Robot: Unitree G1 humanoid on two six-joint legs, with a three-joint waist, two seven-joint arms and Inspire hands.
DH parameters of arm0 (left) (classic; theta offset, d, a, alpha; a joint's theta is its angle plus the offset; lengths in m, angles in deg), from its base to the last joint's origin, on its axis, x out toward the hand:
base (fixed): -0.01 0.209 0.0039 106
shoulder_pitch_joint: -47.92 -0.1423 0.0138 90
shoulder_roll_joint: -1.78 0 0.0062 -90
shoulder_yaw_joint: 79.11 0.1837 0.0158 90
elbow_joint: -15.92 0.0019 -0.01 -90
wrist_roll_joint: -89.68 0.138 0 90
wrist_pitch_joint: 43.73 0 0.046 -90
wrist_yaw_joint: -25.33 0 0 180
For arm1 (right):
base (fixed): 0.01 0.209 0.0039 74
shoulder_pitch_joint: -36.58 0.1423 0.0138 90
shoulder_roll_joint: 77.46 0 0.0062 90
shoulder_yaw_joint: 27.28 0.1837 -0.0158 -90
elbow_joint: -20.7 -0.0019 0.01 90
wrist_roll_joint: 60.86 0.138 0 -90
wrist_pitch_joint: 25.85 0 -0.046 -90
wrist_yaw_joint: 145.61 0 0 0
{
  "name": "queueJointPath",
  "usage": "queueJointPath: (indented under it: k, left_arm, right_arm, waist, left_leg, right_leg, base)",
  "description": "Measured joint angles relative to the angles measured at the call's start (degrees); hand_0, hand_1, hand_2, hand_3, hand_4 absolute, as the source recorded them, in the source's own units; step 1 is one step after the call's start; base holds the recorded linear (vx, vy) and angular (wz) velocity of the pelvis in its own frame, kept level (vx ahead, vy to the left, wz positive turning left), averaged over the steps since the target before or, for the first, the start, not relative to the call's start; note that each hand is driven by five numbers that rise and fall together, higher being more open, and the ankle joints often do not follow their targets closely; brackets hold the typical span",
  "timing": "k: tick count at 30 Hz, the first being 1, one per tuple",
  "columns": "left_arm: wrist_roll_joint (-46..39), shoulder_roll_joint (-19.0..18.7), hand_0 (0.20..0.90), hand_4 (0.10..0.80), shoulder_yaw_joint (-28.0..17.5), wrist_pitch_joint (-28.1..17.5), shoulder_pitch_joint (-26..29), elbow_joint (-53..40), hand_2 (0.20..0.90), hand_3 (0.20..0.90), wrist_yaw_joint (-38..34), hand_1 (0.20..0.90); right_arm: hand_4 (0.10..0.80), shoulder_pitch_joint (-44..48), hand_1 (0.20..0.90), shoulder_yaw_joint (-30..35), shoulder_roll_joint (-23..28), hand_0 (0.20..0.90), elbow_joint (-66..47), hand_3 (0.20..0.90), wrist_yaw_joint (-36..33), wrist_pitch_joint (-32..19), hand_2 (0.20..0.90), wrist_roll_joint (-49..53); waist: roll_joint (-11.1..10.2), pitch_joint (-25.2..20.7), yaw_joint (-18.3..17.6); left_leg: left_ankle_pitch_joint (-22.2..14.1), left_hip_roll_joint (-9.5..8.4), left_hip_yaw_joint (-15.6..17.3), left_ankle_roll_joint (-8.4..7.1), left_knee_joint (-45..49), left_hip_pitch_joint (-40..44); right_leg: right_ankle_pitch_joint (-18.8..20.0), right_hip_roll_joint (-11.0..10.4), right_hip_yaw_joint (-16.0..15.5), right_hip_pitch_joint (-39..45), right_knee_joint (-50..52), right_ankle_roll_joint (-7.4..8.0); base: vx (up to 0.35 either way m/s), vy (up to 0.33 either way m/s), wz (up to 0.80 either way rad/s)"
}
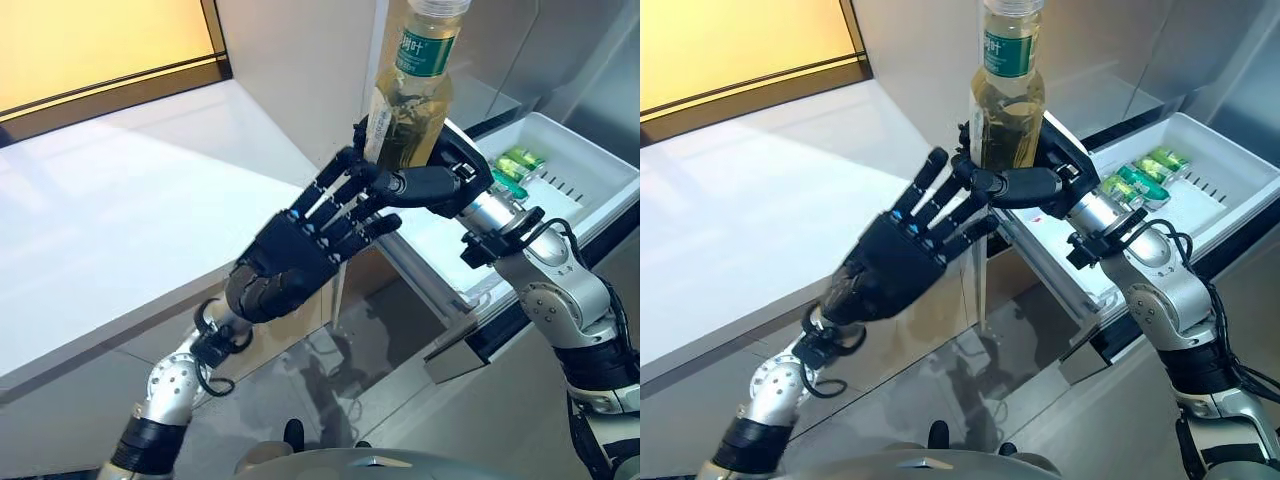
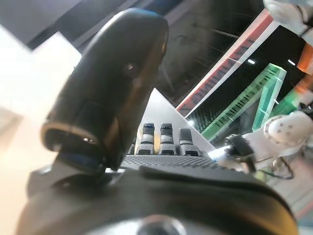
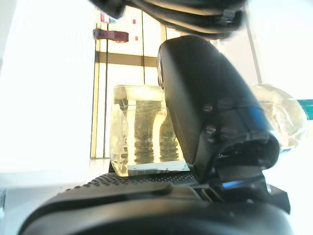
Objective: Put drinks into fridge and close the fridge
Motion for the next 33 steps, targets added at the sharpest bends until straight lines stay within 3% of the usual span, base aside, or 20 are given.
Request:
queueJointPath:
  k: [7,11,17,20,27,30,33]
  left_arm:
    - [1.33,2.17,0.900,0.800,-0.62,5.90,-7.63,14.89,0.900,0.900,8.09,0.900]
    - [7.47,3.94,0.900,0.800,-1.15,5.94,-9.95,22.13,0.900,0.900,11.82,0.900]
    - [17.77,6.70,0.900,0.800,-3.85,3.81,-11.99,35.28,0.900,0.900,10.17,0.900]
    - [22.00,7.05,0.900,0.800,-3.98,0.34,-11.97,39.41,0.900,0.900,5.89,0.900]
    - [32.61,4.75,0.900,0.800,-1.53,-13.45,-11.17,42.85,0.900,0.900,-12.37,0.900]
    - [38.06,3.80,0.900,0.800,-1.44,-18.52,-10.74,47.14,0.900,0.900,-22.19,0.900]
    - [42.21,3.93,0.900,0.800,-1.81,-23.03,-8.75,53.76,0.900,0.900,-27.26,0.900]
  right_arm:
    - [0.100,-6.25,0.300,6.78,0.22,0.300,-0.49,0.200,0.24,-0.16,0.300,0.58]
    - [0.100,-10.94,0.300,11.47,0.26,0.300,-0.56,0.200,3.06,-0.26,0.300,4.13]
    - [0.100,-19.84,0.300,16.34,0.29,0.300,-2.52,0.200,8.56,-0.34,0.300,4.55]
    - [0.100,-20.81,0.300,17.37,0.34,0.300,-2.52,0.200,8.50,-0.31,0.300,4.57]
    - [0.100,-25.73,0.300,23.45,1.34,0.300,-2.47,0.200,5.84,-0.39,0.300,4.06]
    - [0.100,-25.89,0.300,23.75,2.88,0.300,-1.27,0.200,3.20,-0.68,0.300,-3.35]
    - [0.100,-25.86,0.300,23.66,4.18,0.300,1.25,0.200,2.45,-0.69,0.300,-9.09]
  waist:
    - [0.01,-0.01,-0.75]
    - [0.03,-0.02,-1.08]
    - [0.02,-0.04,-3.31]
    - [0.02,-0.04,-4.77]
    - [-0.06,-0.12,-6.03]
    - [-0.23,-0.28,-7.10]
    - [-0.82,-0.89,-7.30]
  left_leg:
    - [-0.10,0.00,0.51,0.11,0.00,-0.28]
    - [-0.29,0.10,1.09,0.14,-0.01,-0.40]
    - [-0.66,0.39,2.90,0.18,-0.02,-0.73]
    - [-0.69,0.65,4.01,0.14,-0.02,-0.84]
    - [-0.78,0.89,4.87,0.04,-0.03,-0.85]
    - [-0.82,0.91,5.63,0.10,-0.03,-0.87]
    - [-0.88,0.98,5.90,0.15,-0.04,-0.89]
  right_leg:
    - [0.04,-0.10,0.49,-0.50,0.00,0.05]
    - [0.09,-0.08,0.90,-0.98,0.06,0.12]
    - [0.40,0.07,2.73,-2.11,0.22,0.18]
    - [0.80,0.24,3.80,-2.48,0.18,0.21]
    - [1.07,0.54,4.82,-3.07,0.29,0.18]
    - [1.34,0.52,5.43,-3.20,0.26,0.29]
    - [1.37,0.51,5.49,-3.29,0.23,0.30]
  base:
    - [-0.028,0.010,-0.04]
    - [-0.029,0.003,-0.06]
    - [-0.011,0.005,-0.17]
    - [-0.002,0.007,-0.18]
    - [0.020,0.012,-0.08]
    - [0.044,-0.003,-0.12]
    - [0.084,-0.018,-0.04]
